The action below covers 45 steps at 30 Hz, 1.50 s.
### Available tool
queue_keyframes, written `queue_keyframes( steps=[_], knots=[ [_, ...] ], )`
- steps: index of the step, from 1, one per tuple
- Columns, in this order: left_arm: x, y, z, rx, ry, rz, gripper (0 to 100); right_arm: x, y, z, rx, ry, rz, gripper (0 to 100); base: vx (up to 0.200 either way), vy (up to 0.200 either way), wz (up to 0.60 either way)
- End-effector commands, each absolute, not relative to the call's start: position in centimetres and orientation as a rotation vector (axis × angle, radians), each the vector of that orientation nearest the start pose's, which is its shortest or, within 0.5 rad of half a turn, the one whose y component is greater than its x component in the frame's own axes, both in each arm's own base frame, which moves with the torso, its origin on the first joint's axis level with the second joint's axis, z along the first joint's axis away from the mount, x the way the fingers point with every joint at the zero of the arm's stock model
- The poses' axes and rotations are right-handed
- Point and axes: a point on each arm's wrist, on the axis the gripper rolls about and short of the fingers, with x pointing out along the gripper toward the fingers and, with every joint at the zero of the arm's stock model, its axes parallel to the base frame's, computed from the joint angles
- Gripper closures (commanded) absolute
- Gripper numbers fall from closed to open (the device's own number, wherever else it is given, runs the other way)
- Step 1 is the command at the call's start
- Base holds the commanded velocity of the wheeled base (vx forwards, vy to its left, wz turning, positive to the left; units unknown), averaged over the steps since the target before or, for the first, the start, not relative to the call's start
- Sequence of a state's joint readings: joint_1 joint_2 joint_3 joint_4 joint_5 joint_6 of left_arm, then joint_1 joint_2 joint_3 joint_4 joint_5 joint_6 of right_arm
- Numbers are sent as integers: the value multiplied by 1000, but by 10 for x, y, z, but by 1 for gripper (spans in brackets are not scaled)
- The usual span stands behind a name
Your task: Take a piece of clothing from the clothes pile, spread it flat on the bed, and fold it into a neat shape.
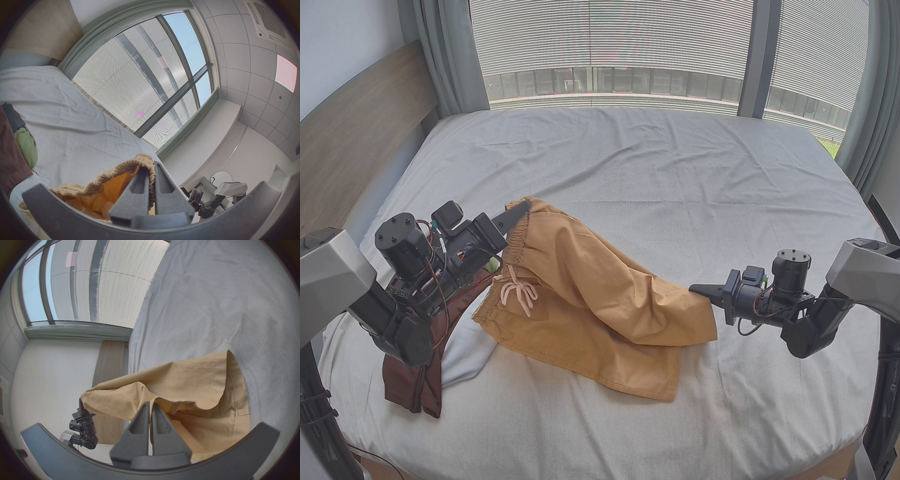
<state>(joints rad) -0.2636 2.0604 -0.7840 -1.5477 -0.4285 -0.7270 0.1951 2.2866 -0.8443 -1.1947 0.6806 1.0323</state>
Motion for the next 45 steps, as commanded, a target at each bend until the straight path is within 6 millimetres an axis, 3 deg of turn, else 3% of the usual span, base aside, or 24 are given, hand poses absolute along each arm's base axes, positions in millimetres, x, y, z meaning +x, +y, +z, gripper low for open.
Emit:
queue_keyframes(
  steps=[1, 10, 25, 33, 45],
  knots=[
    [347, -103, 149, -671, -24, -761, 100, 362, 82, 62, 1008, 607, 694, 100, 0, 0, 0],
    [338, -101, 173, -669, -90, -785, 100, 339, 63, 115, 975, 444, 744, 100, 0, 0, 0],
    [335, -97, 183, -666, -121, -785, 100, 324, 38, 160, 928, 305, 796, 100, 0, 0, 0],
    [335, -94, 189, -688, -136, -787, 100, 323, 25, 165, 924, 274, 768, 100, 0, 0, 0],
    [340, -85, 195, -690, -168, -766, 100, 327, 23, 171, 912, 244, 774, 100, 0, 0, 0]
  ],
)
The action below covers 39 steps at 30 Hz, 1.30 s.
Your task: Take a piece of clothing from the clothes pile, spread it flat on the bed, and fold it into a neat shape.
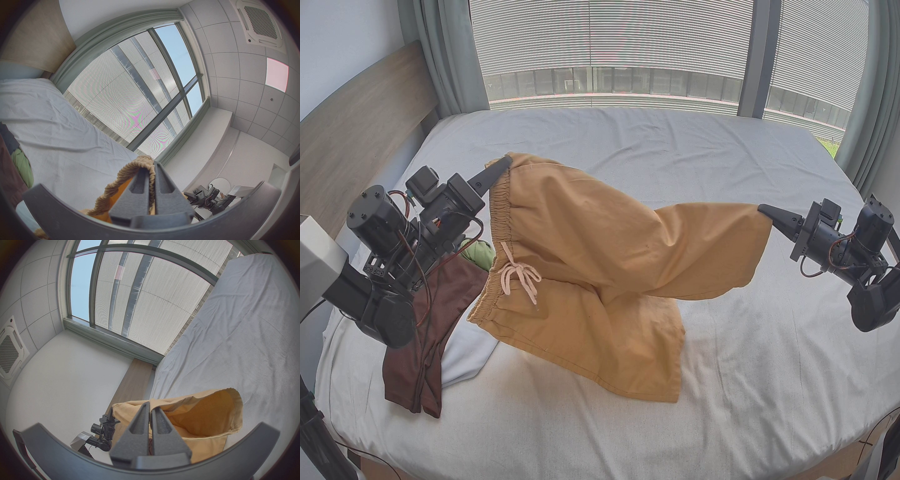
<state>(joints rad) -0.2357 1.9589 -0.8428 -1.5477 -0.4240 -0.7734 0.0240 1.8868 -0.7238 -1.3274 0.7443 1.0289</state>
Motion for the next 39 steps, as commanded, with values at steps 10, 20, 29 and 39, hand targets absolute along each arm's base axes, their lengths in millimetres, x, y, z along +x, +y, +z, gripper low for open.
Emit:
queue_keyframes(
  steps=[10, 20, 29, 39],
  knots=[
    [343, -73, 193, -689, -170, -728, 100, 329, 14, 173, 911, 224, 752, 100, 0, 0, 0],
    [346, -65, 189, -687, -166, -703, 100, 330, 9, 175, 908, 209, 742, 100, 0, 0, 0],
    [346, -61, 186, -686, -160, -691, 100, 330, 9, 175, 907, 208, 742, 100, 0, 0, 0],
    [348, -63, 183, -687, -149, -693, 100, 331, 12, 174, 906, 217, 750, 100, 0, 0, 0]
  ],
)
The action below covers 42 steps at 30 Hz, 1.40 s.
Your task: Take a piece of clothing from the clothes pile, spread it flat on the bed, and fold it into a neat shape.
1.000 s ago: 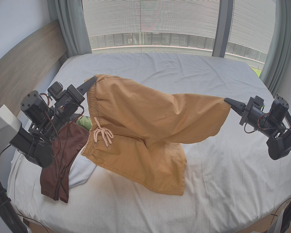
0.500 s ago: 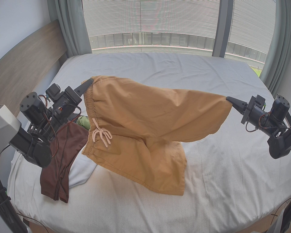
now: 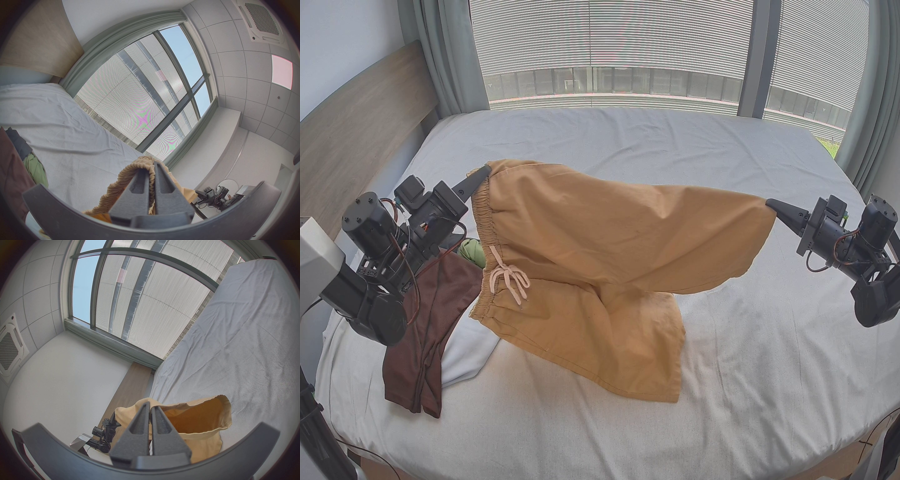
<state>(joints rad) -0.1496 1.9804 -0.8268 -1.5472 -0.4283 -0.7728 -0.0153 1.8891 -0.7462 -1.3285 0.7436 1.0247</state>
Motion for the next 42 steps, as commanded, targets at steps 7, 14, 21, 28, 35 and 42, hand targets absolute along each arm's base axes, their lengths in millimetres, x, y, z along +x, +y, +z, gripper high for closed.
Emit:
queue_keyframes(
  steps=[7, 14, 21, 28, 35, 42],
  knots=[
    [355, -67, 181, -688, -152, -701, 100, 347, 14, 169, 907, 218, 753, 100, 0, 0, 0],
    [375, -68, 177, -687, -177, -695, 100, 372, 9, 162, 904, 205, 747, 100, 0, 0, 0],
    [399, -70, 167, -691, -205, -672, 100, 396, 5, 149, 905, 202, 738, 100, 0, 0, 0],
    [428, -73, 158, -692, -246, -673, 100, 421, 4, 137, 899, 187, 745, 100, 0, 0, 0],
    [454, -73, 143, -688, -270, -674, 100, 446, 5, 119, 896, 181, 754, 100, 0, 0, 0],
    [475, -64, 124, -681, -288, -655, 100, 463, 9, 97, 902, 196, 755, 100, 0, 0, 0]
  ],
)
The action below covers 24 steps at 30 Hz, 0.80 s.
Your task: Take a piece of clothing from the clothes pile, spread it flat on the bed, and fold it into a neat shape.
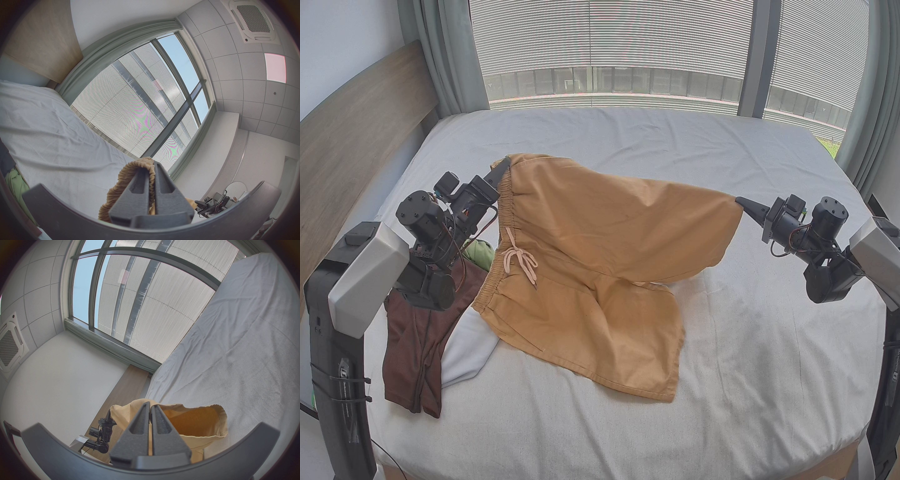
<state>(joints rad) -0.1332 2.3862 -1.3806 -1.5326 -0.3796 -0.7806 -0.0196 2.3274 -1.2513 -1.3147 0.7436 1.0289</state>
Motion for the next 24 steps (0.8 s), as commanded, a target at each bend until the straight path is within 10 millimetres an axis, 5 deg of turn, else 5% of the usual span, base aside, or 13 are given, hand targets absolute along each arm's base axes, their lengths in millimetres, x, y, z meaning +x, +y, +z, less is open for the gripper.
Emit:
queue_keyframes(
  steps=[1, 12, 13, 17, 18, 24],
  knots=[
    [478, -62, 122, -679, -294, -652, 100, 464, 10, 95, 901, 196, 758, 100, 0, 0, 0],
    [499, -59, 110, -712, -283, -646, 100, 483, 13, 86, 886, 168, 778, 100, 0, 0, 0],
    [501, -59, 109, -713, -281, -645, 0, 485, 13, 84, 885, 167, 779, 100, 0, 0, 0],
    [507, -59, 103, -717, -262, -636, 0, 493, 14, 78, 886, 160, 779, 100, 0, 0, 0],
    [509, -59, 103, -719, -257, -634, 0, 494, 14, 76, 886, 157, 779, 0, 0, 0, 0],
    [519, -57, 102, -741, -195, -589, 0, 492, 11, 78, 887, 154, 772, 0, 0, 0, 0]
  ],
)
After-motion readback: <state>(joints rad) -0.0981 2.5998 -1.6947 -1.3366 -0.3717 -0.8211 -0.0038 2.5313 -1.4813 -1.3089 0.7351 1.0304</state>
